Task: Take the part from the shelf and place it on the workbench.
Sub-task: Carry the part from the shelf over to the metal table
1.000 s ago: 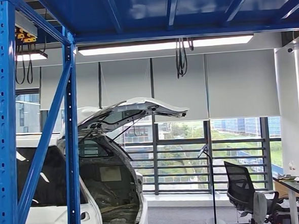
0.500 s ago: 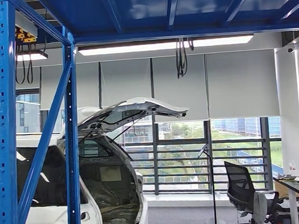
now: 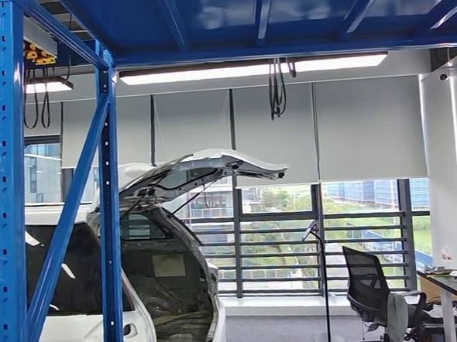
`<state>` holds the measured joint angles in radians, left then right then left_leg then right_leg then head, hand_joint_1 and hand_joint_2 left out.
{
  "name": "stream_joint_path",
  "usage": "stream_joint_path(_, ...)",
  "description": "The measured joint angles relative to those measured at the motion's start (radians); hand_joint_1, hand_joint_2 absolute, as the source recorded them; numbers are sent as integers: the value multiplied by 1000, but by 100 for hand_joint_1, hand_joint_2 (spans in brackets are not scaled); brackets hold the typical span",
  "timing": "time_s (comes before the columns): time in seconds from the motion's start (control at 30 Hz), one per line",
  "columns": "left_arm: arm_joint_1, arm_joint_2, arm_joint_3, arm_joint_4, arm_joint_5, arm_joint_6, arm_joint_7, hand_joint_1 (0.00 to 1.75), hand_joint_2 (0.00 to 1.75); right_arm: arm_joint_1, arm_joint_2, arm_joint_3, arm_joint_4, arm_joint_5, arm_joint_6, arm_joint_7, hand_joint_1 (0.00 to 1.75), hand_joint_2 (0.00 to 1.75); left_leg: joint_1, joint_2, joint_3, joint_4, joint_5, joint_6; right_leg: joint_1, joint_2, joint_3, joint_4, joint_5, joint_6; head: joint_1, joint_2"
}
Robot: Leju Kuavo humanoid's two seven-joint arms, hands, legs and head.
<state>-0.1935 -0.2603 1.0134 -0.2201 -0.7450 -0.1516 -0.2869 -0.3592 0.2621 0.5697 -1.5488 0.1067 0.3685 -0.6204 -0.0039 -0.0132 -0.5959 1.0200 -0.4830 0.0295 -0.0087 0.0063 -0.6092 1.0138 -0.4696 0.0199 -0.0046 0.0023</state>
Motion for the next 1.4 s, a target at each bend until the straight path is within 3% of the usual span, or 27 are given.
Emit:
stream_joint_path(0.5,3,0,0,0,-16,22,44,0,175,-5,3,3,20,2,4,0,175,175,-1,0,0,1,0,0,-1,0,0,0,0,0,0,0)
stream_joint_path(0.73,5,0,0,0,-18,23,46,0,175,-8,13,6,29,2,6,1,175,175,-5,0,-1,3,0,5,-6,-1,1,-3,3,6,0,0)
stream_joint_path(0.8,4,-1,0,0,-18,23,46,0,175,-9,16,7,29,2,6,1,175,175,1,2,2,-3,4,9,-5,0,-2,8,-8,9,0,0)
stream_joint_path(0.87,4,-2,0,0,-18,23,46,0,175,-11,17,7,30,2,6,1,175,175,8,6,5,-9,8,13,-5,-1,-30,77,-54,13,0,0)
stream_joint_path(0.93,5,-2,0,0,-18,23,46,0,175,-11,16,8,31,2,7,1,175,175,9,8,5,-8,8,14,-7,-1,-89,211,-118,16,0,0)
stream_joint_path(0.97,6,-3,0,0,-18,23,46,0,175,-10,15,8,32,2,7,1,175,175,9,9,5,-8,8,13,-8,-2,-113,264,-134,18,0,0)
stream_joint_path(1.0,7,-3,0,0,-18,23,46,0,175,-9,14,8,34,2,7,1,175,175,10,9,5,-8,8,13,-9,-2,-122,283,-132,20,0,0)
stream_joint_path(1.03,7,-3,0,0,-18,23,46,0,175,-8,13,8,35,2,7,1,175,175,11,9,5,-8,7,11,-9,-2,-111,260,-110,20,0,0)
stream_joint_path(1.1,8,-3,0,0,-18,23,46,0,175,-9,12,8,35,2,7,1,175,175,12,8,8,-7,3,5,-10,-3,-47,130,-45,20,0,0)
stream_joint_path(1.17,7,-3,0,0,-18,23,46,0,175,-10,13,9,36,2,7,1,175,175,11,8,8,-4,1,-7,-6,-2,1,27,-11,11,0,0)
stream_joint_path(1.3,8,-3,0,0,-18,23,46,0,175,-11,14,9,36,1,7,1,175,175,16,9,3,3,-8,-26,1,0,6,6,-9,-19,1,0)
stream_joint_path(1.37,8,-3,0,0,-18,23,46,0,175,-13,17,10,36,1,8,1,175,175,19,9,-22,61,-50,-33,-1,-2,8,1,-6,-33,1,0)
stream_joint_path(1.4,8,-3,0,0,-18,23,46,0,175,-14,18,11,36,1,8,1,175,175,19,9,-47,120,-81,-35,-1,-3,8,1,-6,-36,1,0)
